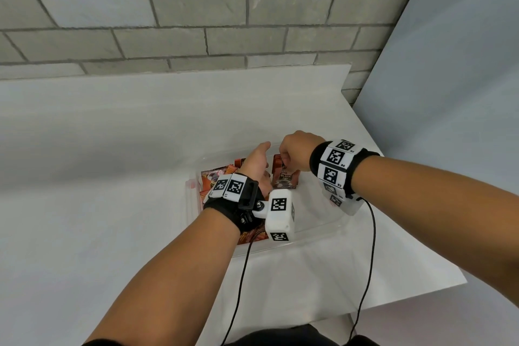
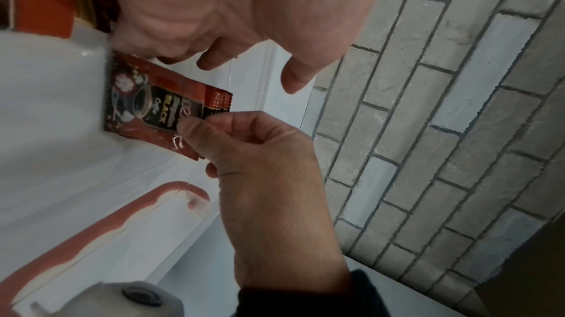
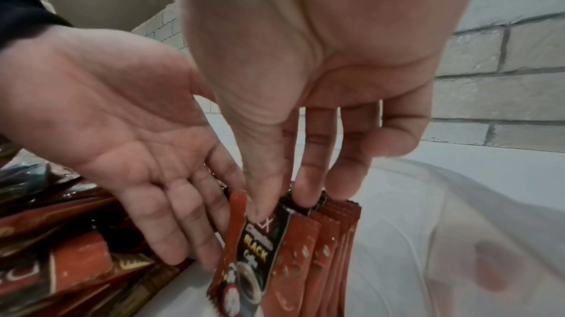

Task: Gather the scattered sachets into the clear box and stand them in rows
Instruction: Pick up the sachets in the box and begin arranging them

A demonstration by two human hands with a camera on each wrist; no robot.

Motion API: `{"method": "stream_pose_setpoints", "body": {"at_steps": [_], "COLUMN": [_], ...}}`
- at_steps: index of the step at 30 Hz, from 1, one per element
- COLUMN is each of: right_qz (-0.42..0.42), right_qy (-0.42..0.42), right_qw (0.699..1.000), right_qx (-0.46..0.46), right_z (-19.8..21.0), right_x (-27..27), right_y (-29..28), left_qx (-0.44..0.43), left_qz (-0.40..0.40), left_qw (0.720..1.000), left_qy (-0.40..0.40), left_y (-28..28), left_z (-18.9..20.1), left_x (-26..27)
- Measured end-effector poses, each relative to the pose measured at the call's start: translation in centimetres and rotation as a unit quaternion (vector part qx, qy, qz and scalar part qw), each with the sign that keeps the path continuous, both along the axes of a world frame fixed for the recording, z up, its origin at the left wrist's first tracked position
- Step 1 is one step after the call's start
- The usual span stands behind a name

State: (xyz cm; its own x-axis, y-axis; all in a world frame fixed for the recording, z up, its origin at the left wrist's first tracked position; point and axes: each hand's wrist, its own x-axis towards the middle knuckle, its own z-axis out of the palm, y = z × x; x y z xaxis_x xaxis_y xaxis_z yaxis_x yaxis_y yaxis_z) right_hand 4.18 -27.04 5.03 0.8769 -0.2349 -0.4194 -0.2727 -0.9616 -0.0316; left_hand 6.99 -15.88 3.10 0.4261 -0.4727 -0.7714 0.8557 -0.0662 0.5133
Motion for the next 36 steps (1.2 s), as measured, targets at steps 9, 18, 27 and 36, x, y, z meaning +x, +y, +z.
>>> {"method": "stream_pose_setpoints", "body": {"at_steps": [9,18,27,36], "right_qz": [0.018,0.092,0.091,0.092], "right_qy": [0.007,0.177,0.166,0.185], "right_qw": [1.0,0.977,0.974,0.97], "right_qx": [-0.01,-0.081,-0.121,-0.125], "right_z": [-0.6,-1.0,-0.3,0.0], "right_x": [-1.6,-2.3,-2.6,-2.7], "right_y": [0.4,2.0,2.4,2.7], "left_qx": [-0.003,-0.002,-0.015,-0.018], "left_qz": [-0.004,0.008,0.021,0.015], "left_qw": [1.0,1.0,0.999,0.999], "left_qy": [0.014,0.018,0.028,0.03], "left_y": [0.1,-0.3,-0.2,0.0], "left_z": [0.0,-0.5,-0.2,0.3], "left_x": [-0.2,0.0,-0.2,-0.7]}}
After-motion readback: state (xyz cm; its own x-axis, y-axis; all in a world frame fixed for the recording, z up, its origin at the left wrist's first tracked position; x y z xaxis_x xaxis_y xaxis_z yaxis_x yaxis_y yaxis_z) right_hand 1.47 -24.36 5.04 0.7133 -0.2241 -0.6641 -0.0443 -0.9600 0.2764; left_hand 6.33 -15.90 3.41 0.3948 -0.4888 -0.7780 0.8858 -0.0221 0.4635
